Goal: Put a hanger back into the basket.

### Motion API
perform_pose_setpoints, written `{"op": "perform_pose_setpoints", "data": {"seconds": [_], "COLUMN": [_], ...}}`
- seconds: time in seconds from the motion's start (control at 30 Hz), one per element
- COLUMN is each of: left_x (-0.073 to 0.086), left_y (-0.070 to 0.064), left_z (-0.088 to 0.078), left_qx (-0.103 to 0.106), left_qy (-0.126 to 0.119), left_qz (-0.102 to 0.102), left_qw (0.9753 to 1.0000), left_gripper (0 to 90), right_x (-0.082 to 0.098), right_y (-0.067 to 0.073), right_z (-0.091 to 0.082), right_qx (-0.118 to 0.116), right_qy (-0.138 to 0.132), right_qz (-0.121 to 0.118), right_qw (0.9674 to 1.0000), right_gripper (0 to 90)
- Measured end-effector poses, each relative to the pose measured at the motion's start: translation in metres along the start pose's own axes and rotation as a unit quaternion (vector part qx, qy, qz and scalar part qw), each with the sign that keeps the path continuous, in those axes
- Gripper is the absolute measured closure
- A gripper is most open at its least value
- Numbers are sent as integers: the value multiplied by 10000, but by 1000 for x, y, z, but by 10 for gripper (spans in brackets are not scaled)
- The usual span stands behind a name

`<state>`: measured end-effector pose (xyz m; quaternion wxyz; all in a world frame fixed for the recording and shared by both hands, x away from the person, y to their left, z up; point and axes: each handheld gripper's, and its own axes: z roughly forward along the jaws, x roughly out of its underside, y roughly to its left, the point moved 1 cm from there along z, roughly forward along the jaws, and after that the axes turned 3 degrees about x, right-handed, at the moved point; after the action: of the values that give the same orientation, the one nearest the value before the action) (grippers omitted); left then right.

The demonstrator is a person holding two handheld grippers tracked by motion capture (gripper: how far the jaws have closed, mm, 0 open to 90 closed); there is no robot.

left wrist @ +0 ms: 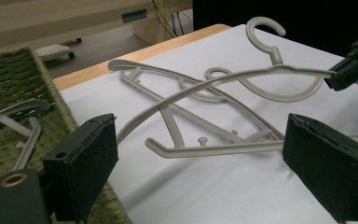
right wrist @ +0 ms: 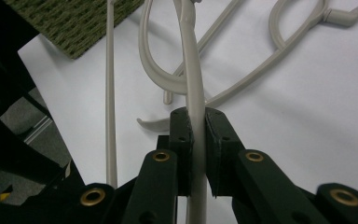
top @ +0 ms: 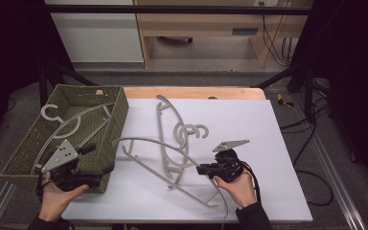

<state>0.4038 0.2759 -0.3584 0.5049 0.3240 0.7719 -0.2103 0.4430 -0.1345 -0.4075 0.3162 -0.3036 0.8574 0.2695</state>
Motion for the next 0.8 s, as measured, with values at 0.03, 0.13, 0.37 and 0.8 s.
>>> {"op": "perform_pose_setpoints", "data": {"seconds": [0.03, 0.13, 0.37, 0.8], "left_x": [-1, -5, -15, -15], "left_y": [-2, -9, -18, -35], "left_z": [2, 12, 34, 82], "left_qx": [47, 144, 332, 640], "left_qy": [37, 178, 464, 1211], "left_qz": [37, 145, 331, 940], "left_qw": [10000, 9996, 9978, 9861], "left_gripper": [95, 92, 87, 146], "right_x": [0, 0, 3, 6], "right_y": [-1, -6, -7, 0], "right_z": [-3, -12, -23, -21], "right_qx": [-27, -76, -169, -451], "right_qy": [-7, -65, 29, 295], "right_qz": [-25, -164, -513, -802], "right_qw": [10000, 9998, 9985, 9953], "right_gripper": [823, 822, 822, 822]}}
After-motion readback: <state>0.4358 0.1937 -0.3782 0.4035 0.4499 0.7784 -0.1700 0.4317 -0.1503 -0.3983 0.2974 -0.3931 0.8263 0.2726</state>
